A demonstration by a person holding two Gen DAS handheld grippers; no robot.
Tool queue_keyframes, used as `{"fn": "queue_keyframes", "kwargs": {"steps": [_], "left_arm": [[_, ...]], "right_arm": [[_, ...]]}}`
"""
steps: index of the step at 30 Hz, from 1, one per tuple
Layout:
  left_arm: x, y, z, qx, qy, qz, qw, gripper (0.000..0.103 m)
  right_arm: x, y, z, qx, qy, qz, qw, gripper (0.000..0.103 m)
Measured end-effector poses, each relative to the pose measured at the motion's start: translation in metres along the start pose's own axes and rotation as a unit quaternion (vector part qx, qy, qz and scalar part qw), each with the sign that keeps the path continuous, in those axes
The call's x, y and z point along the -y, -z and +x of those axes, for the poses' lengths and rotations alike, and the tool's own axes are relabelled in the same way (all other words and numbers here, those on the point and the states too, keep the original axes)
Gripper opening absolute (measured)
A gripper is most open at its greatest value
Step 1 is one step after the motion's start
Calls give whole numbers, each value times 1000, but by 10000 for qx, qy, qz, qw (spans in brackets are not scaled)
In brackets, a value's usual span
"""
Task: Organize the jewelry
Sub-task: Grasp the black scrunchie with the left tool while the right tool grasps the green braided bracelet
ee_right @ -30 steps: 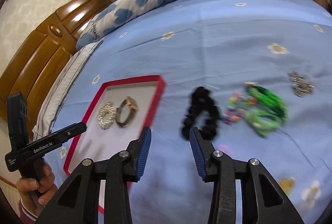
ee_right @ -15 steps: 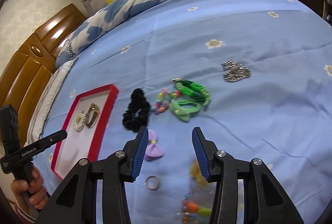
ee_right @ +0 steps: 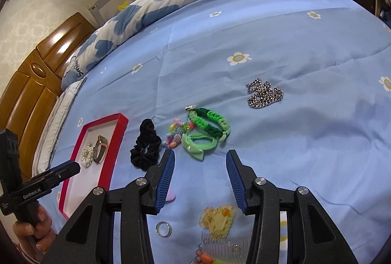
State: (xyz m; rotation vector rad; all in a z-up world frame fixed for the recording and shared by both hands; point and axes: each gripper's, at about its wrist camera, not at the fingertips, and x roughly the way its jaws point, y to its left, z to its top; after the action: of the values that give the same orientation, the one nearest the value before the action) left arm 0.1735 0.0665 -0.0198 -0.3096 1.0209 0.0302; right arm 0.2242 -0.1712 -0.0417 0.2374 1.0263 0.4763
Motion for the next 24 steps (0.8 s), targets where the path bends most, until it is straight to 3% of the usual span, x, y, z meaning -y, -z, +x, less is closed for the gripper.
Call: {"fn": "queue_keyframes", "kwargs": {"steps": [9, 20, 24], "left_arm": [[22, -12, 32, -160, 39, 188, 9997, 55], [42, -29, 98, -689, 22, 294, 9972, 54], [46, -31, 117, -865, -26, 394, 9955, 50]], "right_arm": [[11, -17, 25, -149, 5, -36, 9999, 46], [27, -37, 81, -681, -6, -220, 9974, 43], [23, -39, 89, -773, 24, -408, 9962, 33]]}}
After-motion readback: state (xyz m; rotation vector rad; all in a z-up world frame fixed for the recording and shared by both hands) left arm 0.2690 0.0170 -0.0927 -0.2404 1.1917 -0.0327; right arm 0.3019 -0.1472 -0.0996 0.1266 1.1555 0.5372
